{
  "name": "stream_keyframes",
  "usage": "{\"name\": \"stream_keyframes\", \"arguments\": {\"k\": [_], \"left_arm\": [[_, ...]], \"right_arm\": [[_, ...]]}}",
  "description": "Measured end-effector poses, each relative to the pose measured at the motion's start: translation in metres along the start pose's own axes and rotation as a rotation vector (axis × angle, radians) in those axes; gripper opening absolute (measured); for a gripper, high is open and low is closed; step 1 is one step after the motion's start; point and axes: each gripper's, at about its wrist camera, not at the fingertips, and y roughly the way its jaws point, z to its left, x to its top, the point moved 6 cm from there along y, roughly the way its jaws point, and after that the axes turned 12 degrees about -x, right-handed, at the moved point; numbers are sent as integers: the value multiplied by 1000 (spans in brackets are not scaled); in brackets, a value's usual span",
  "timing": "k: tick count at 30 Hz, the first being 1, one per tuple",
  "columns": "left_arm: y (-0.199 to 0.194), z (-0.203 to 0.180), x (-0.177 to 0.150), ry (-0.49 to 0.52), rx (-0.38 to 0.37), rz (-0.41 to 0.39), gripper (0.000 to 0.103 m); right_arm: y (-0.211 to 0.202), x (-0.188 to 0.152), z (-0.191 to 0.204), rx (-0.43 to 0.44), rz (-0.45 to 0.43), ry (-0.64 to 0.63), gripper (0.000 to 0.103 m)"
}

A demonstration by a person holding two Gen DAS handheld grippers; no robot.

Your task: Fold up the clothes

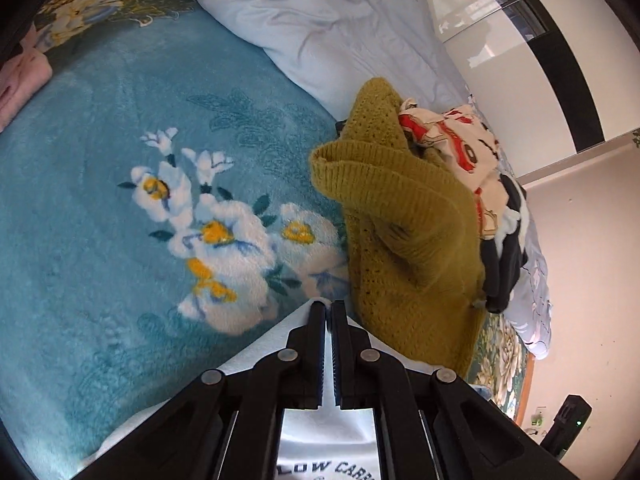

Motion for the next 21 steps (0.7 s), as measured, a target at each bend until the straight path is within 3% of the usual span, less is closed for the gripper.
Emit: {"name": "stream_keyframes", "arguments": {"k": [4,8,16,17,19,21], "left_arm": [[40,16,9,-33,26,53,3],[61,31,6,-57,38,80,3],[33,18,-7,-89,-32,97,5],[22,12,-10,-69,-45,91,6],[-1,1,-19,-19,-57,94,8],[-27,-3,-33,29,-48,94,14]], "right_arm": [[43,8,0,5,54,18,2],[59,8,-1,41,65,37,2],[41,1,-9,41,64,44,4],[35,0,-11,32,60,49,6],[17,-4,-17,1,35,54,23],[-5,-13,-23,6,6,67,31]]}}
